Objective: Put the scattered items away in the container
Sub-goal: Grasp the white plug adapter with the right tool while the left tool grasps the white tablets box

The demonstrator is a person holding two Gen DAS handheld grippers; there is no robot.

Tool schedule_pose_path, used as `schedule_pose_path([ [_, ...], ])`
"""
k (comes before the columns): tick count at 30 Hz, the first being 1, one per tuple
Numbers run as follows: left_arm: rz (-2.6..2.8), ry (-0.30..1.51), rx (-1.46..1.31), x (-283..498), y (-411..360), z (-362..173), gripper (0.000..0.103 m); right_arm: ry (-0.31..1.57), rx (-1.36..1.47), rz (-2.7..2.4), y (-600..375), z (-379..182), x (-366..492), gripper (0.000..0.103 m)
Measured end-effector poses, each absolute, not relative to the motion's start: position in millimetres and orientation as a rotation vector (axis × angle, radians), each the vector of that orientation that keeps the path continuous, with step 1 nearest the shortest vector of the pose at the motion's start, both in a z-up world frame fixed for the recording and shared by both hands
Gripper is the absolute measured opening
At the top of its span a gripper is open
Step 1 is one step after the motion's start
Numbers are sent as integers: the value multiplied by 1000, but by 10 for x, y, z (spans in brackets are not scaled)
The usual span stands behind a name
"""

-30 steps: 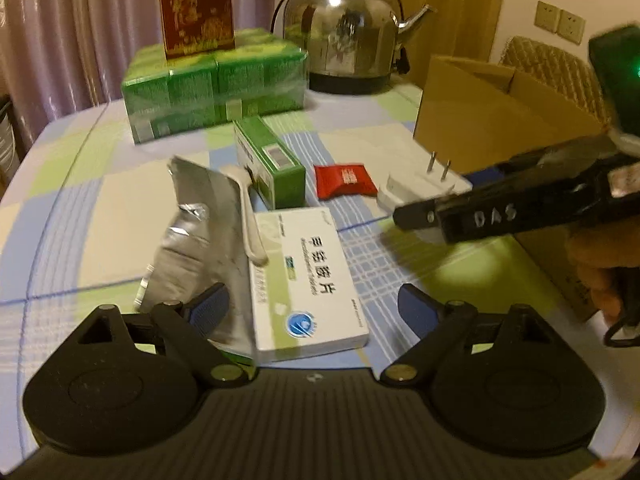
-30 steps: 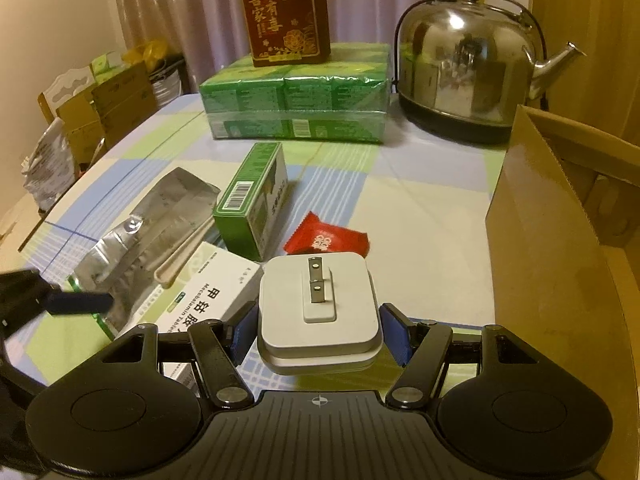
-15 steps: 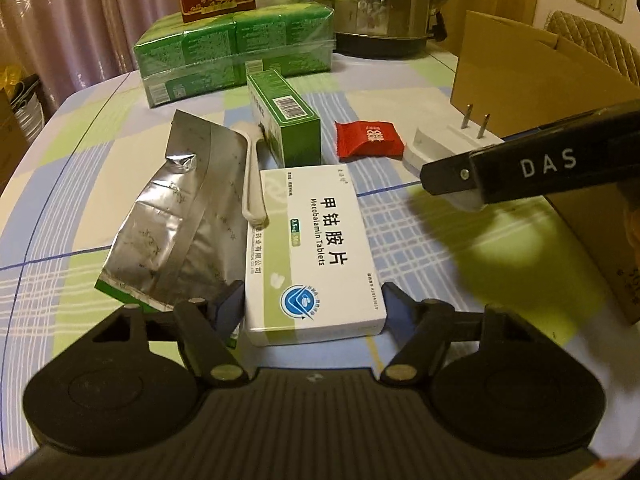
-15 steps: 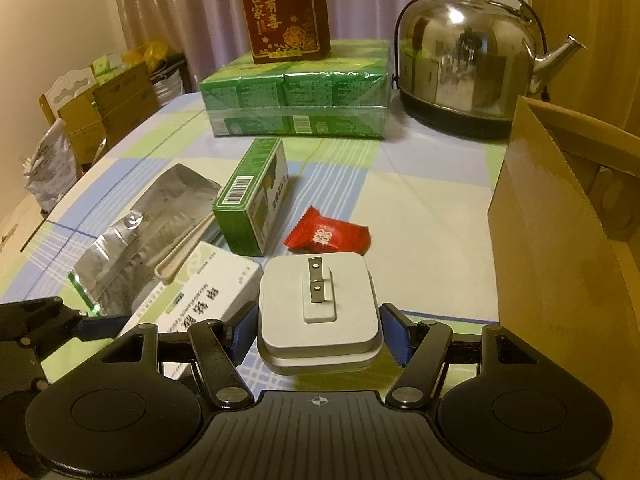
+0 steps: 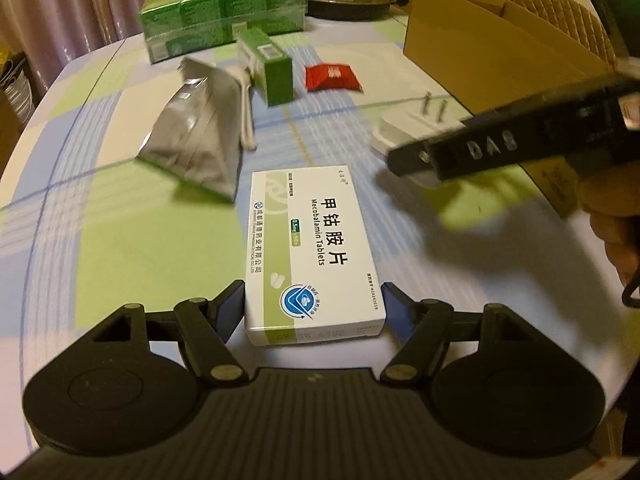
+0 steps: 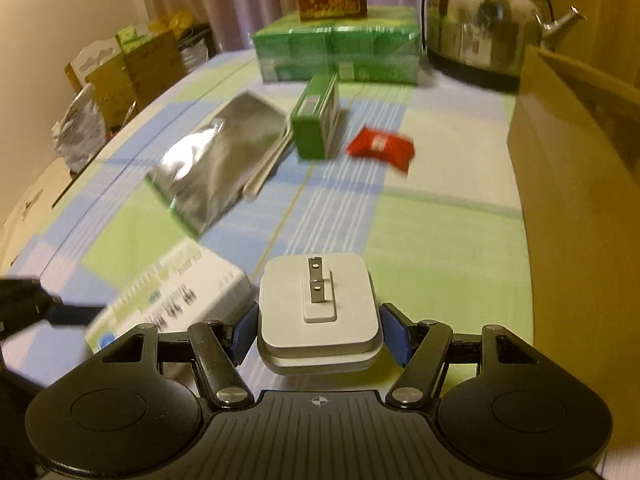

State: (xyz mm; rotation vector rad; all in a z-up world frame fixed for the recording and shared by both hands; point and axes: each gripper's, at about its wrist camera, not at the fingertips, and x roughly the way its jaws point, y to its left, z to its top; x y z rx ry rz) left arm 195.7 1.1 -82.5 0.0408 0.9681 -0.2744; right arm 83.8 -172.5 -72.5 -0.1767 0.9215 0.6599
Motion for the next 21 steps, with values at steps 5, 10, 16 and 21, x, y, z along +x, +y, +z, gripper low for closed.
schedule_pose_path([
  [5, -284, 991, 54, 1703, 122, -796, 69, 937, -196, 638, -1836, -795, 507, 62],
  [10, -284, 998, 56, 1716, 113, -786, 75, 929, -227, 623, -1864, -855, 432, 62],
  [16, -276, 1002, 66, 1927, 37, -832, 75, 928, -226, 623, -1887, -916, 460, 63],
  [21, -263, 1018, 65, 2070, 13, -913, 75, 917, -242, 629, -1880, -953, 504, 62],
])
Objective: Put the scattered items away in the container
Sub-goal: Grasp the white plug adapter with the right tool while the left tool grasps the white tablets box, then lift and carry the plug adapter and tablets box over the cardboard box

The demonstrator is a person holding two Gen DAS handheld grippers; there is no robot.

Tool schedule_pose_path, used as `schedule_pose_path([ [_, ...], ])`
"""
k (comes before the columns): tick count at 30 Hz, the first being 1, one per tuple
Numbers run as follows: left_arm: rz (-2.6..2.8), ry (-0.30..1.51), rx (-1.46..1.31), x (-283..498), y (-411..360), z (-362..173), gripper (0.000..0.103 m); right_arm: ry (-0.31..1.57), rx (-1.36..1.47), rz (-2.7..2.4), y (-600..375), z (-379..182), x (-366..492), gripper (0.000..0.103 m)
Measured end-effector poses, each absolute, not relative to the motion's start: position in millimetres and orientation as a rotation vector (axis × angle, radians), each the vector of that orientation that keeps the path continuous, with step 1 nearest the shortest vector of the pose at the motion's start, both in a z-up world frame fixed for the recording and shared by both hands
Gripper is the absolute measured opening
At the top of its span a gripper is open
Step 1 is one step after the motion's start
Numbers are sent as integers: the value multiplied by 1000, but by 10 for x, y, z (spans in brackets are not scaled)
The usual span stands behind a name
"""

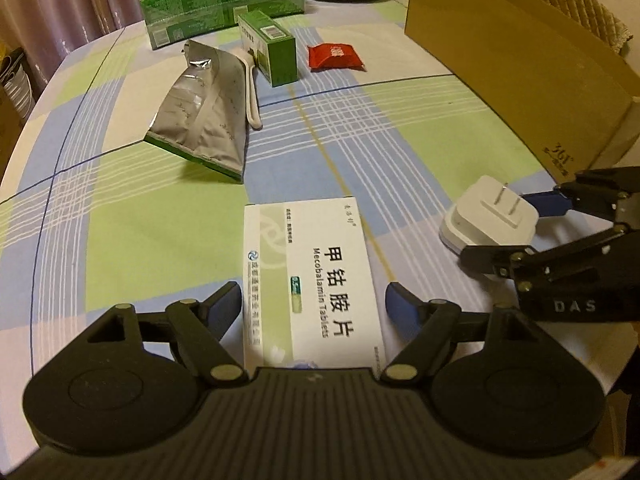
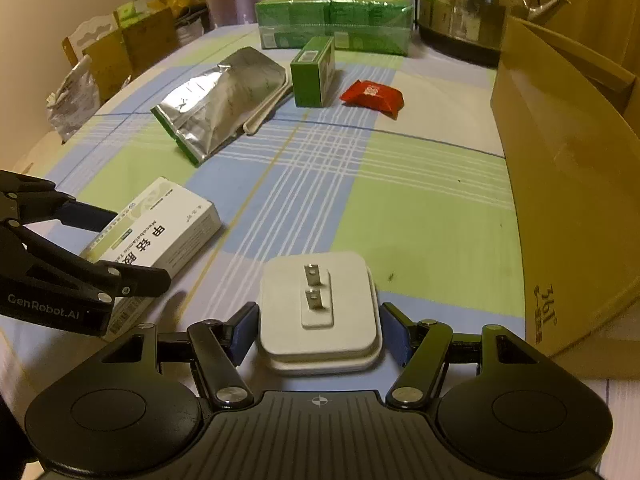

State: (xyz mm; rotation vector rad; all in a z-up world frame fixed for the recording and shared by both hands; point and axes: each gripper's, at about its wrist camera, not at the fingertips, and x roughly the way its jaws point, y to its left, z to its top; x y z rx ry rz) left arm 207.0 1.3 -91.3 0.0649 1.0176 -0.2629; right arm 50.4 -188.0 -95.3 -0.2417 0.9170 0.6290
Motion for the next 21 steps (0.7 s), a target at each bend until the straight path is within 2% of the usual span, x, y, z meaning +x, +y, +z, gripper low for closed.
schedule_pose_path([
  [6, -257, 1028, 51, 2102, 29, -966, 69, 891, -283, 633, -1820, -979, 505, 63],
  [21, -253, 1015, 33, 1932, 90, -885, 67, 865, -271, 617, -1933, -788, 287, 62],
])
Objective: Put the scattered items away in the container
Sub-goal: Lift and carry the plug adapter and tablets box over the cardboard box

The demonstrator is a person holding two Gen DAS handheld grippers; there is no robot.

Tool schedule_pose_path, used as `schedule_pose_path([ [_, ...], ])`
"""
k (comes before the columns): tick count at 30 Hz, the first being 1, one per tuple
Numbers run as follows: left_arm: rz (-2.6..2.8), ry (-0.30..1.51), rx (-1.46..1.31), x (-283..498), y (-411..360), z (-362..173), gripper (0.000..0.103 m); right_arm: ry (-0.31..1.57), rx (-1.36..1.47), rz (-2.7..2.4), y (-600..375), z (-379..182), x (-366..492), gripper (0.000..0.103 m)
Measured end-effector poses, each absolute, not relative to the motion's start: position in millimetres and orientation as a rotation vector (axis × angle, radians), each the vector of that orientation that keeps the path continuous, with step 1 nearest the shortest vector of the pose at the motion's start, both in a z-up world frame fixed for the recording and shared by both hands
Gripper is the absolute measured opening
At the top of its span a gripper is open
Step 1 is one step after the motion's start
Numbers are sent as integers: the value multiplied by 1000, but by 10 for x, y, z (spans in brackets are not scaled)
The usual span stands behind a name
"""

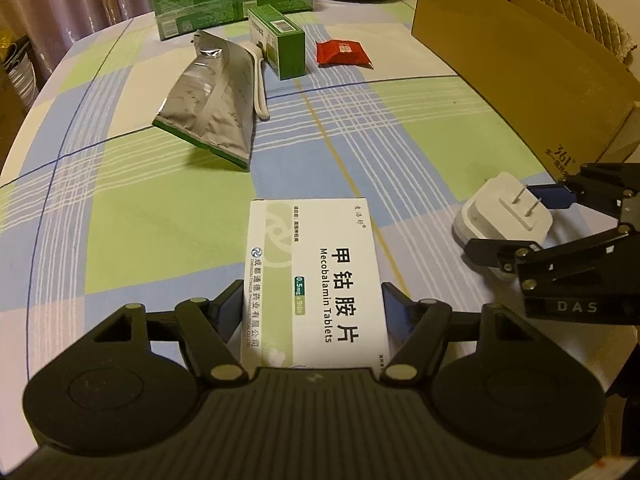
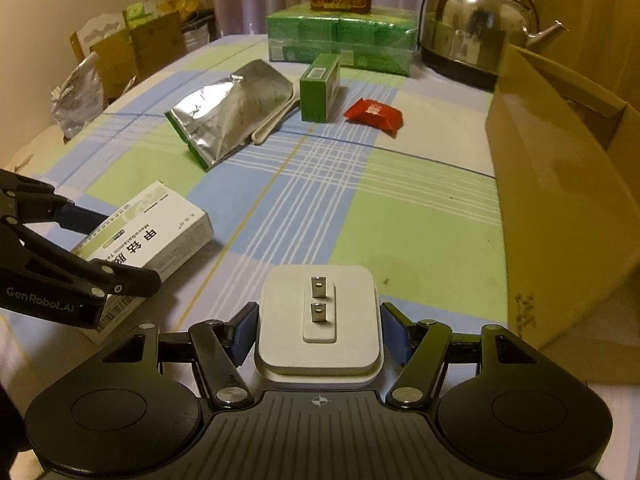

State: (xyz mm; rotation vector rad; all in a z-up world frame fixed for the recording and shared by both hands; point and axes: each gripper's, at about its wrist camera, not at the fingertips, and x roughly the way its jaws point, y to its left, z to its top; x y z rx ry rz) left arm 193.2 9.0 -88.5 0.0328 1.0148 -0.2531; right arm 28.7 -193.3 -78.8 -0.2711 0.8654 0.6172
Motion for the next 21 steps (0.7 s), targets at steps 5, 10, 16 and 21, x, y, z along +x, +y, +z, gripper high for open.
schedule_pose_path([
  [5, -251, 1001, 45, 1780, 78, -746, 67, 847, -247, 605, -2065, -630, 109, 62],
  [10, -265, 984, 53, 1639, 21, -556, 67, 822, -218, 587, -2229, -449, -58, 62],
  [16, -307, 945, 94, 1562, -187, -276, 67, 769, -183, 549, -2478, -190, -174, 62],
  [21, -367, 905, 120, 1558, -502, -24, 67, 701, -147, 501, -2758, 90, -214, 62],
])
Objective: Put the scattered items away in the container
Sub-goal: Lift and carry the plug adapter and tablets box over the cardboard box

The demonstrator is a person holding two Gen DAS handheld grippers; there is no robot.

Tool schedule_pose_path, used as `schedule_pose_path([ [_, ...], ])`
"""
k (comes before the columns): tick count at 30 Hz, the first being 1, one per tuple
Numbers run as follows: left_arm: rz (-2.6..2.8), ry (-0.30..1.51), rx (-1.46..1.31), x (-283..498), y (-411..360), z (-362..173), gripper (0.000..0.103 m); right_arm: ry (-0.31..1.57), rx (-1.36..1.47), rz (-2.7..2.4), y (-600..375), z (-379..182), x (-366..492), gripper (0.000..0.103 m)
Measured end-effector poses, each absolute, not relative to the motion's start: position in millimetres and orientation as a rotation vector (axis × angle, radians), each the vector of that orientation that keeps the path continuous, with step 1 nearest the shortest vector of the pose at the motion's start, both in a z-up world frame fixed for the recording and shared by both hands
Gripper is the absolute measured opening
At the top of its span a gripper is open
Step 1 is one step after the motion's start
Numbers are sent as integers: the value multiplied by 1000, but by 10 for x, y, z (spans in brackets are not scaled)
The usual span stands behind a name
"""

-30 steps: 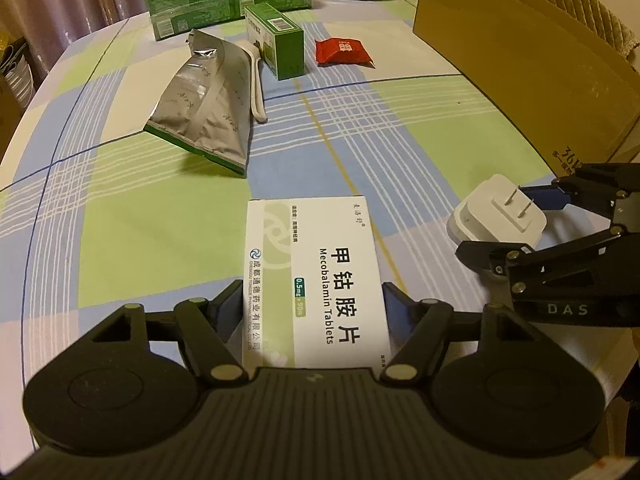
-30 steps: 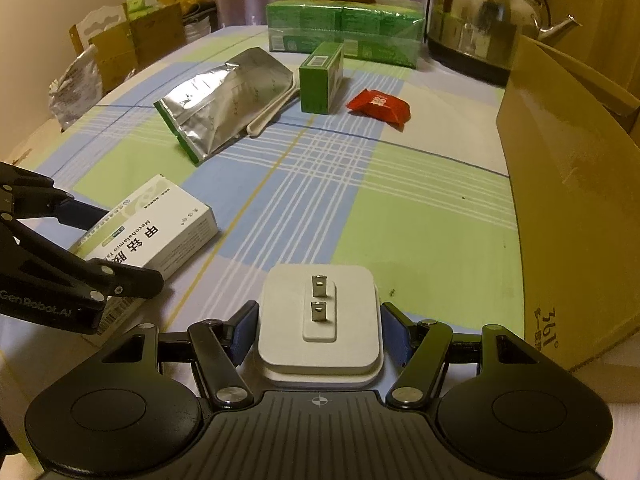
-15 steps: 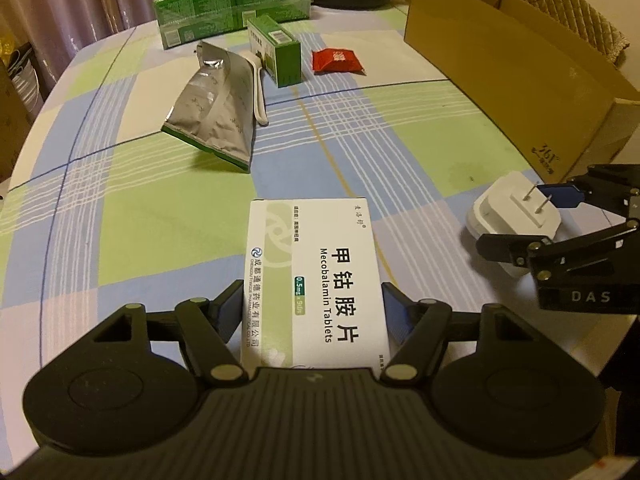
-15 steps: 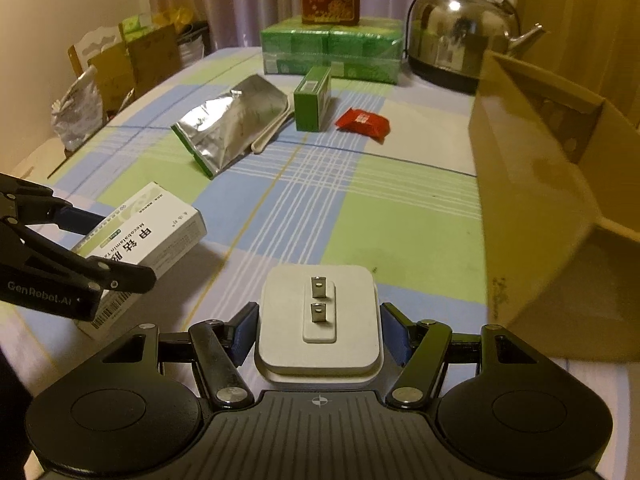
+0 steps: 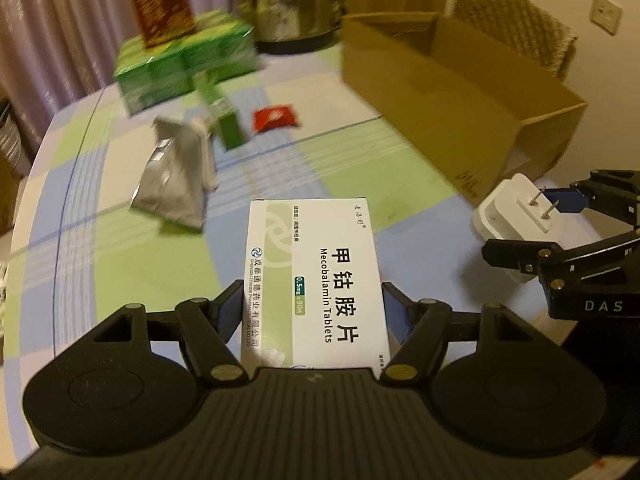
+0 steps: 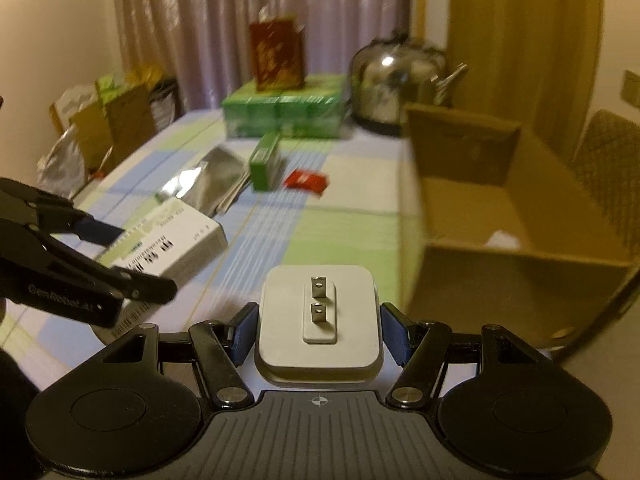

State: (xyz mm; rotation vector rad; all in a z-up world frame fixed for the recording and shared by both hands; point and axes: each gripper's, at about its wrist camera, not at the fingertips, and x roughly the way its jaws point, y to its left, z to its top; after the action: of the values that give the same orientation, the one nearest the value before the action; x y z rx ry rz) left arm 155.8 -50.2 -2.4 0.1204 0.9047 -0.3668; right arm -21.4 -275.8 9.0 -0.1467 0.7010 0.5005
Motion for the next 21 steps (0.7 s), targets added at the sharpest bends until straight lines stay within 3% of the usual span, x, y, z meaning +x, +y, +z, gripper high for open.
schedule_pose_path([
  [11, -505, 826, 102, 1891, -1354, 438, 67, 595, -105, 344, -3562, 610, 194, 62],
  [21, -587, 782, 66, 2356, -1984, 706, 67, 612, -48, 282, -4068, 719, 797, 62],
])
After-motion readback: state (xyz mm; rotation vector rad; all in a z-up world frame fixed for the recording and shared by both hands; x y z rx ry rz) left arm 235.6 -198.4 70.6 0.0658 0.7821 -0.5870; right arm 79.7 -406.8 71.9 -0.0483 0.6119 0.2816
